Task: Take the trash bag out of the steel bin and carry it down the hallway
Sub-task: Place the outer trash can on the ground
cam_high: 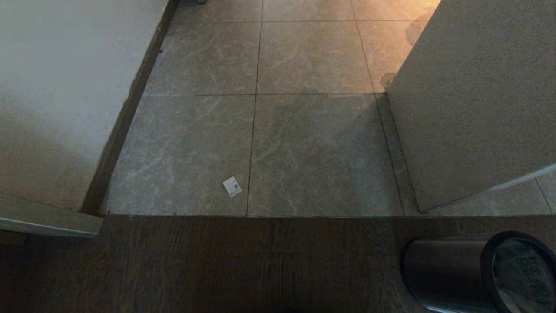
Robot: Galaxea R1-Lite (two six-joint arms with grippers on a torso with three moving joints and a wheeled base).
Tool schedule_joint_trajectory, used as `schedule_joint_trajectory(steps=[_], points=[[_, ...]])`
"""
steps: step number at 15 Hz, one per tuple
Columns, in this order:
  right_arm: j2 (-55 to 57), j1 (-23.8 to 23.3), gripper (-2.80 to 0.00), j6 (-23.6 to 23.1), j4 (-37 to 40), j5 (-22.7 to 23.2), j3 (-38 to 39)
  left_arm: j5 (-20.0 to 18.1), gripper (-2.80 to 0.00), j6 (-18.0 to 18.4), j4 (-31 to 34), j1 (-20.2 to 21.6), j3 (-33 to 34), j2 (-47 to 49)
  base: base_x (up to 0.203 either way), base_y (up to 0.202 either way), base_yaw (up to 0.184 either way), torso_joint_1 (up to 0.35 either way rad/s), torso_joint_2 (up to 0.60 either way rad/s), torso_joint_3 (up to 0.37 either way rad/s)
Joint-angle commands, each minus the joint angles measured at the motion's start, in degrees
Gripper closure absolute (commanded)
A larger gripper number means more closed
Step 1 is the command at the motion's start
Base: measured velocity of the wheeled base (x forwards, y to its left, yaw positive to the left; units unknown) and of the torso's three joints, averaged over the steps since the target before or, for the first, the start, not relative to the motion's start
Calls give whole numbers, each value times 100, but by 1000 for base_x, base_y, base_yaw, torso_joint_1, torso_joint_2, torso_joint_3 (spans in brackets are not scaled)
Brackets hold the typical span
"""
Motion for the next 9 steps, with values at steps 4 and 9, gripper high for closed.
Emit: schedule_joint_trajectory(steps=[4,9], points=[[161,0,0,13,390,-67,-674,2,0,-2,2,0,0,0,0,0,0,0,0,0],[2057,-22,0,-38,3066,-905,-4467,2,0,-2,2,0,0,0,0,0,0,0,0,0]])
